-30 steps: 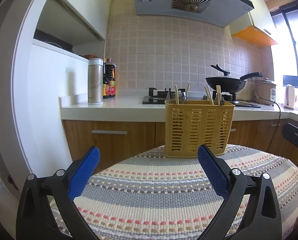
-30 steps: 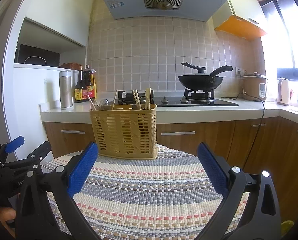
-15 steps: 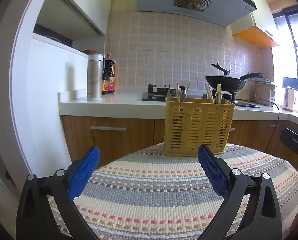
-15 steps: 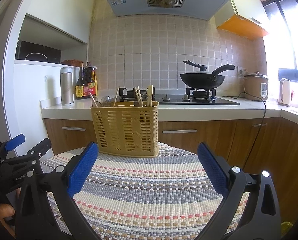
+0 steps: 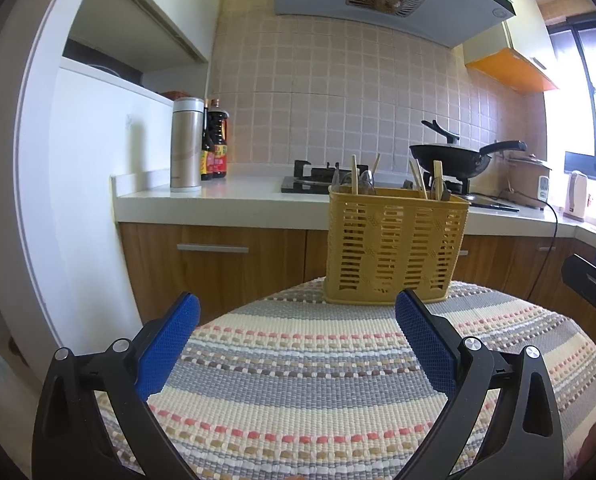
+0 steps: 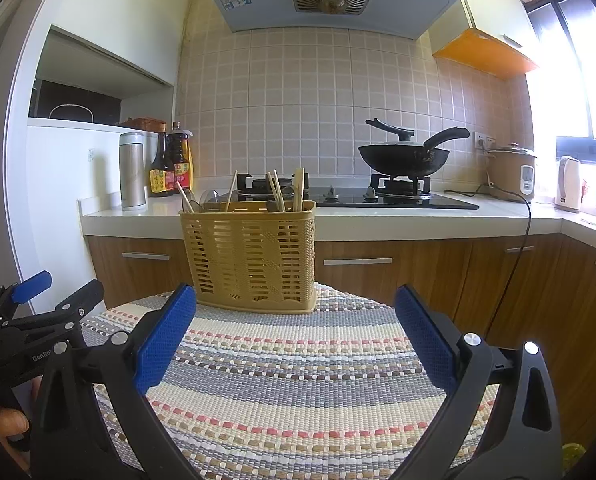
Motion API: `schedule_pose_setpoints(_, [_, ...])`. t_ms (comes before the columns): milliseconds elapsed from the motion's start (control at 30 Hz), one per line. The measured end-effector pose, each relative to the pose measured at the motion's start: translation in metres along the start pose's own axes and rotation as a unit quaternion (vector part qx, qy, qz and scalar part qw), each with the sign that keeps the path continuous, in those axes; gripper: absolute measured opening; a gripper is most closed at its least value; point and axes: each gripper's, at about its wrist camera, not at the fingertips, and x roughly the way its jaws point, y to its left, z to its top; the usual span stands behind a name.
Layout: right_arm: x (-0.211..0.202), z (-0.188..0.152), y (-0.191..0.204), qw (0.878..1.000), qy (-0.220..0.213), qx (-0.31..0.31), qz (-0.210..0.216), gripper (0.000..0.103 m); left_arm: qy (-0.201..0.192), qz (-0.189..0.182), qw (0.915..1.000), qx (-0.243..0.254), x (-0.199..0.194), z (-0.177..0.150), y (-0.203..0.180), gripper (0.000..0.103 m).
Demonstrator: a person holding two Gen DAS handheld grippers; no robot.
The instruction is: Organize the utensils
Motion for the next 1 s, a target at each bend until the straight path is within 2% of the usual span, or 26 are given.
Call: schedule_pose_setpoints(1000, [0.0022,-0.0037,0.0025,1.0,0.007,-0.006,-0.001,0.095,0.002,-0.002,1.0,0.009,0.0001,-0.0006,-0.0041,0.095])
